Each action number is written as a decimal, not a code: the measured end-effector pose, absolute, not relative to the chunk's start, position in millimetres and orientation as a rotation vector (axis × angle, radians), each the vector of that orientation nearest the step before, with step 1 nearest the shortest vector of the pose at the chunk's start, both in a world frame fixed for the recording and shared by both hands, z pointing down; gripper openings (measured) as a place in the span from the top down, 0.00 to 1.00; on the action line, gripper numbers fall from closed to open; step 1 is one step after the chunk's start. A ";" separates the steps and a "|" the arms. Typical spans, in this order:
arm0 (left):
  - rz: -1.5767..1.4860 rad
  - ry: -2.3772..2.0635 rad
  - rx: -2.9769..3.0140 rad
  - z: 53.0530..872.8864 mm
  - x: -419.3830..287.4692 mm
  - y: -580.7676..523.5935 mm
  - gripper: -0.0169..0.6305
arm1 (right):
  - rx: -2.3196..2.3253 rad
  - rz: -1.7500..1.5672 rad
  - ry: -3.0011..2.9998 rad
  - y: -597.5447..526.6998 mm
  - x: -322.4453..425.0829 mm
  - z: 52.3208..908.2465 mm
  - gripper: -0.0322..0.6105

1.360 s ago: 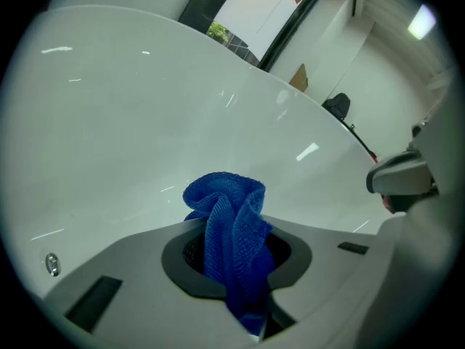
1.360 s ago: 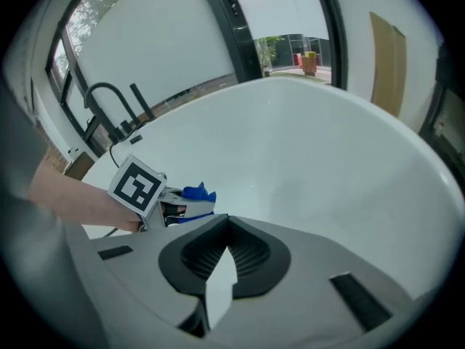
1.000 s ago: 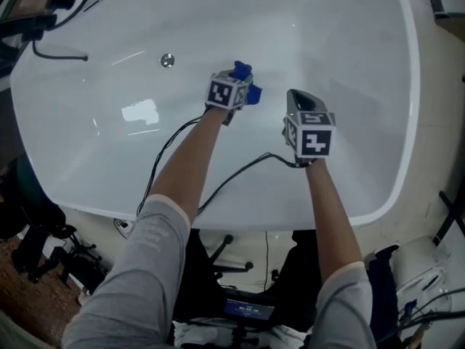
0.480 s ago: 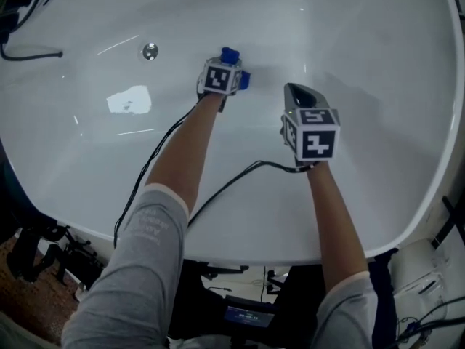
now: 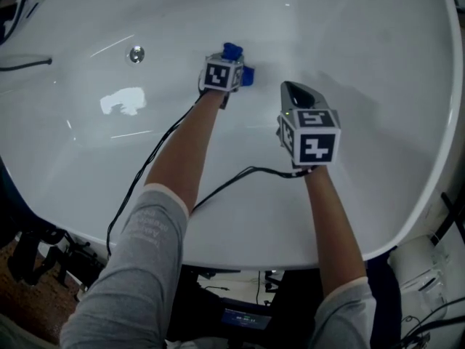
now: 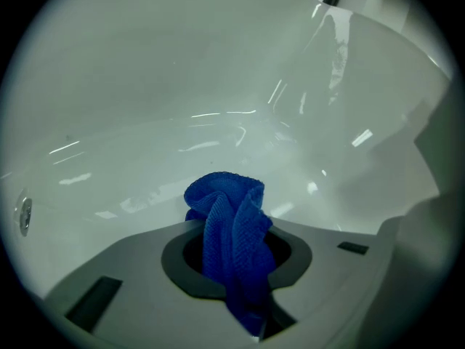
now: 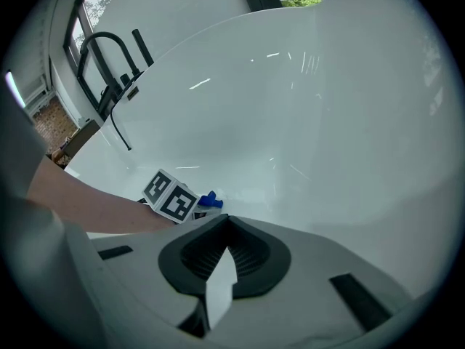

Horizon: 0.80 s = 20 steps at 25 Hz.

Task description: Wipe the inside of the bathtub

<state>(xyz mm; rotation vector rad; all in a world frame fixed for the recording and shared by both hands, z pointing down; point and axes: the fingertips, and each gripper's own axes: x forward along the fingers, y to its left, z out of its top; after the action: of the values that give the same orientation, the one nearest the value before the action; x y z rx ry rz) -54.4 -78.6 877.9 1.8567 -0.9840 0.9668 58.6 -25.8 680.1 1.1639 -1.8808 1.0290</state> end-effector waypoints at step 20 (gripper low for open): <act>0.638 -0.770 1.900 853.3 113.8 -99.4 0.86 | 1.273 1.080 -1.850 -35.3 105.1 668.6 0.94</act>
<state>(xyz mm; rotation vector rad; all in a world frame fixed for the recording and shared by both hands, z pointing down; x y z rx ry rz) 113.8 -99.4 853.3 1.9002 -0.7699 0.6375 105.1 -35.3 668.6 1.2732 -1.8503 1.0799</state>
